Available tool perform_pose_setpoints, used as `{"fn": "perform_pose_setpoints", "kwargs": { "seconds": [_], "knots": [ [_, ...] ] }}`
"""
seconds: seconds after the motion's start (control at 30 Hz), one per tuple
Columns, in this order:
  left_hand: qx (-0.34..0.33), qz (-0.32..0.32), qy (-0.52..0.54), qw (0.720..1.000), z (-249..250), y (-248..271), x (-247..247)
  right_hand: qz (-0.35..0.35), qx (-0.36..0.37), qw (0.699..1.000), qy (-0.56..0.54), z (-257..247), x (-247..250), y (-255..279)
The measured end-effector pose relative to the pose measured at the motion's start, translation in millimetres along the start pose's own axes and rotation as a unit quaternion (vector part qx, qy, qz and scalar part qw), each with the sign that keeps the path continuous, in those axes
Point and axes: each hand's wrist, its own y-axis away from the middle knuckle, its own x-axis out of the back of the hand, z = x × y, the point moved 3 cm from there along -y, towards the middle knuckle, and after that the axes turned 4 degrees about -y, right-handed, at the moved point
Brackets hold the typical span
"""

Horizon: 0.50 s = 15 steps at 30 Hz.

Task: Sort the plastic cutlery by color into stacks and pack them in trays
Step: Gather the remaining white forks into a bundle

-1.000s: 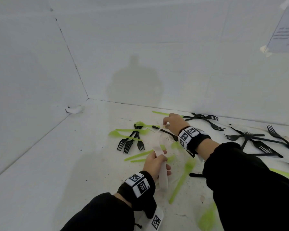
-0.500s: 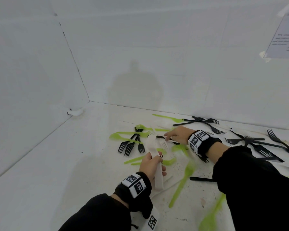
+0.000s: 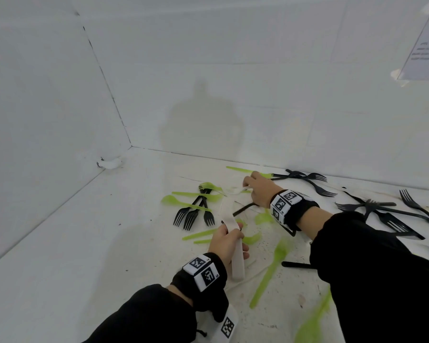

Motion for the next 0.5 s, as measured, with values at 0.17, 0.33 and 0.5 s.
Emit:
{"fn": "perform_pose_setpoints", "kwargs": {
  "seconds": [0.17,0.33,0.5],
  "knots": [
    [0.0,-0.005,-0.012,1.0,-1,0,-1,-0.113,0.086,0.989,0.048,-10,-18,4],
    [-0.002,-0.005,-0.015,1.0,-3,1,-2,-0.098,0.074,0.985,0.119,-13,-16,0],
    [-0.01,-0.016,-0.004,1.0,-1,5,-3,0.033,-0.029,0.991,-0.13,-1,10,0]
  ]
}}
